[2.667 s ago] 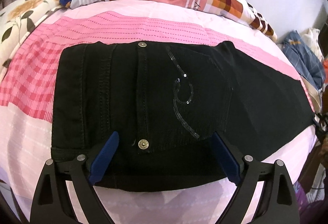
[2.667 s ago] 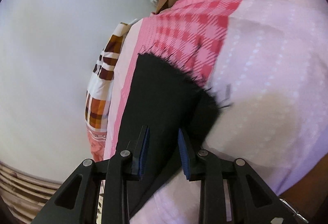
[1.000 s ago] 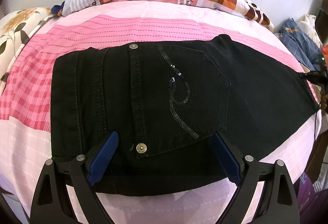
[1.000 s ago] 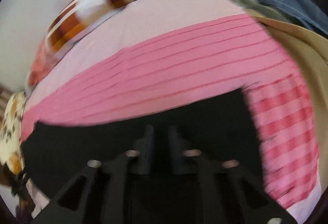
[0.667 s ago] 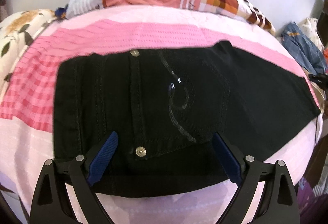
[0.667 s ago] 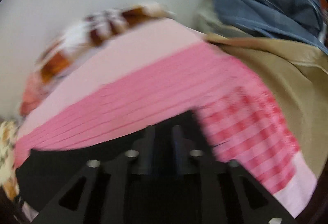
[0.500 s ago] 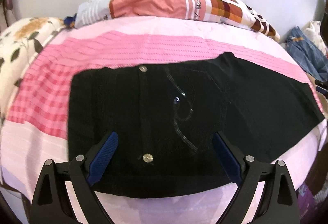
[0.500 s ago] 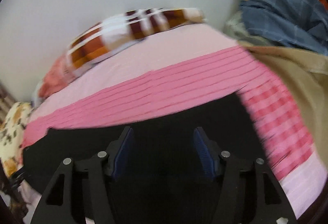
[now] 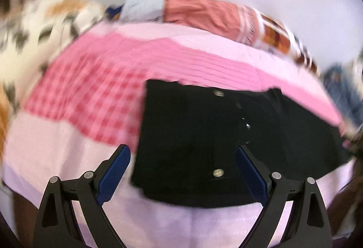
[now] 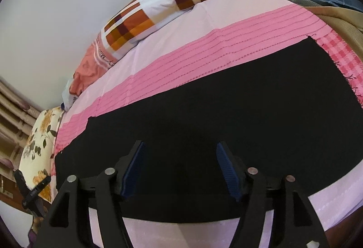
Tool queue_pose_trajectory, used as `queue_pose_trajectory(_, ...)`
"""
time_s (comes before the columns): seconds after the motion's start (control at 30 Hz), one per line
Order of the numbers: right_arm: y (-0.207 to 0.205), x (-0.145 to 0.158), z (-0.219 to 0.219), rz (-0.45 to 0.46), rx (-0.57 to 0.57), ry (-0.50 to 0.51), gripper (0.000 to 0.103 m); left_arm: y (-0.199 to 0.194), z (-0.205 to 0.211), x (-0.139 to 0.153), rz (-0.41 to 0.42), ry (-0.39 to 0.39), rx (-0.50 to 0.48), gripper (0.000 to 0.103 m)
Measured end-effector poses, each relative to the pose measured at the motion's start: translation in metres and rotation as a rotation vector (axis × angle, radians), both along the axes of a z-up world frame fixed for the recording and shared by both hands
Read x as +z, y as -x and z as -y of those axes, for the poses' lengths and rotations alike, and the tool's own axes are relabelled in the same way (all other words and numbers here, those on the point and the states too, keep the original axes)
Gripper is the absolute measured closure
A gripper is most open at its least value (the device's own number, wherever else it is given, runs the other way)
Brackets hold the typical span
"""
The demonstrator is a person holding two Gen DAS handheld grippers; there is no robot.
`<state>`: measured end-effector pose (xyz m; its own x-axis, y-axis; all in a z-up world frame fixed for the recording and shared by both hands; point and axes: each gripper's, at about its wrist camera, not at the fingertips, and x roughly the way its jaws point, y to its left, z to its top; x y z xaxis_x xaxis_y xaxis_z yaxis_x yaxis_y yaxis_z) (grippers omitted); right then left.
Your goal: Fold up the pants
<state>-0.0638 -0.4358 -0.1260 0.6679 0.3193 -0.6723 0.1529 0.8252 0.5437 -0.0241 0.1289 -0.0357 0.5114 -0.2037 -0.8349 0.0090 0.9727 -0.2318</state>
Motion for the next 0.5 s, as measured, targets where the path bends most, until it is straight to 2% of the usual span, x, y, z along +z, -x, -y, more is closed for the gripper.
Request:
queue_pose_trajectory(0.1, -0.002, 0.000, -0.007, -0.002, 0.011, -0.010, 0.034, -0.004, -0.034, -0.008, -0.066, 0.057, 0.033, 0.029)
queue_pose_trajectory(0.2, -0.005, -0.004, -0.014, -0.021, 0.018, -0.041, 0.034, -0.004, -0.043, -0.007, -0.061, 0.065, 0.003, 0.037)
queue_pose_trajectory(0.3, -0.006, -0.006, -0.019, -0.026, 0.026, -0.075, 0.034, -0.004, -0.039, -0.013, -0.077, 0.071, -0.048, 0.042)
queue_pose_trajectory(0.5, -0.006, -0.005, -0.031, -0.040, 0.049, -0.066, 0.031, 0.000, -0.028, -0.031, -0.162, 0.096, -0.078, 0.044)
